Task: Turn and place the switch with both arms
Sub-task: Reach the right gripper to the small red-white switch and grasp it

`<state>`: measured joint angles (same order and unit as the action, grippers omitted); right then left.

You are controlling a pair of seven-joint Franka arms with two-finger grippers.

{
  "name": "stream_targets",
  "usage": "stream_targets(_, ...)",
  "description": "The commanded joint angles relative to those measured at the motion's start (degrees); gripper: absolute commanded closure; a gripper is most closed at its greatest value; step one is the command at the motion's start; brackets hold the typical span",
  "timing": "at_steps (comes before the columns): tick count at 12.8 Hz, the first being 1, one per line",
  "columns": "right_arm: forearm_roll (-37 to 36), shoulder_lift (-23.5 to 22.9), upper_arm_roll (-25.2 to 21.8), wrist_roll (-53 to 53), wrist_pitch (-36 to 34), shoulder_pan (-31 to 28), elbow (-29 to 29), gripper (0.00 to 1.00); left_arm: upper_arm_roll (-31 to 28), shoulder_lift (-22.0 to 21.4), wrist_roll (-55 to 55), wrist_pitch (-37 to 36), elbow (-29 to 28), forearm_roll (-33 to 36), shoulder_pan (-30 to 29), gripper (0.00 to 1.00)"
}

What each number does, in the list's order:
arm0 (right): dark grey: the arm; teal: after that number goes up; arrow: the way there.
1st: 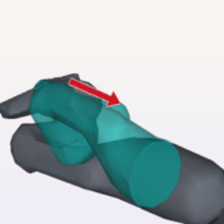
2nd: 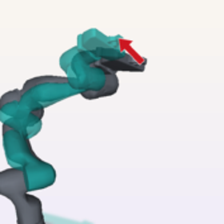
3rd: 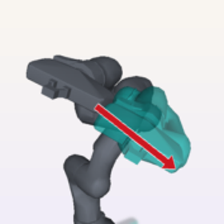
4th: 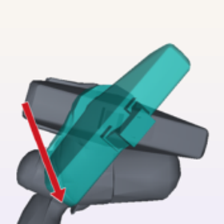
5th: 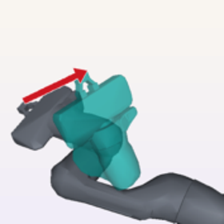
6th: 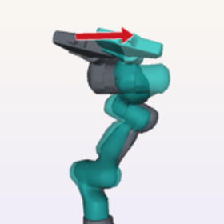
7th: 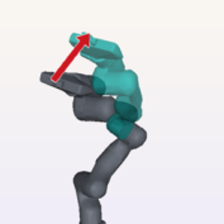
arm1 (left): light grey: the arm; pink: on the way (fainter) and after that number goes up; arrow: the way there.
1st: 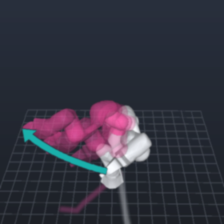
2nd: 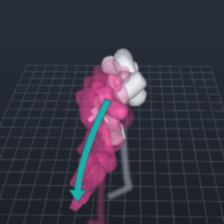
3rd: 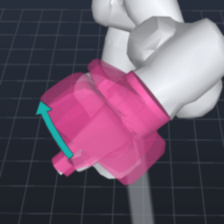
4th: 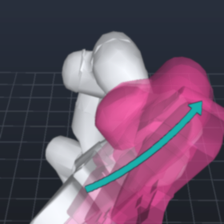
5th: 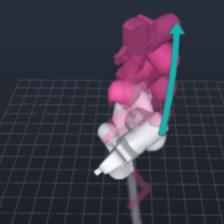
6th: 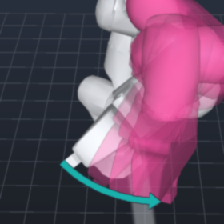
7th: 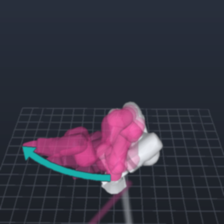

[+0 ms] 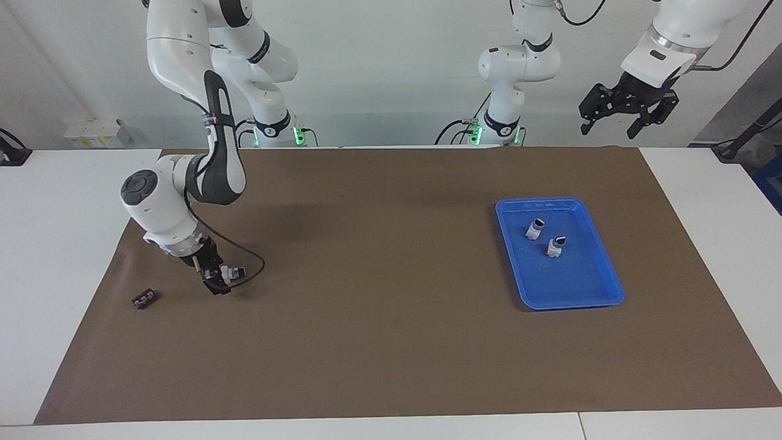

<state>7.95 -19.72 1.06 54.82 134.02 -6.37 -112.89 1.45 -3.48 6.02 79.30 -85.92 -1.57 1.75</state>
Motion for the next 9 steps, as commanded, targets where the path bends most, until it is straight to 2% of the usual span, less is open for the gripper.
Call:
stream_targets(1,1.81,-0.49,0.70,-2.26,1.95,-1.10,-1.28,0.00,0.13,-1.44,0.40,0.06,-1.62,-0.54,-0.61,0.00)
stream_targets(3,2.60,-0.67,0.70,-2.26,2.04,-1.10,-1.28,0.02,0.13,-1.44,0.40,0.06,-1.62,-0.54,-0.61,0.00)
stream_targets(4,2.60,-0.67,0.70,-2.69,2.04,-1.10,-1.28,0.28,0.13,-1.44,0.40,0.06,-1.62,-0.54,-0.61,0.00)
stream_targets(5,2.95,-0.67,0.70,-4.53,1.52,-1.19,-1.28,0.99,0.13,-1.44,0.40,0.15,-1.62,-0.54,-0.61,0.00)
stream_targets(7,7.68,-0.58,0.70,-6.11,0.90,-2.24,-1.10,1.00,0.13,-1.44,0.40,0.06,-1.62,-0.54,-0.61,0.00)
stream_targets(9,8.75,-0.58,0.79,-7.88,-0.15,-2.25,-0.67,1.00,0.13,-1.44,0.40,0.15,-1.62,-0.54,-0.61,0.00)
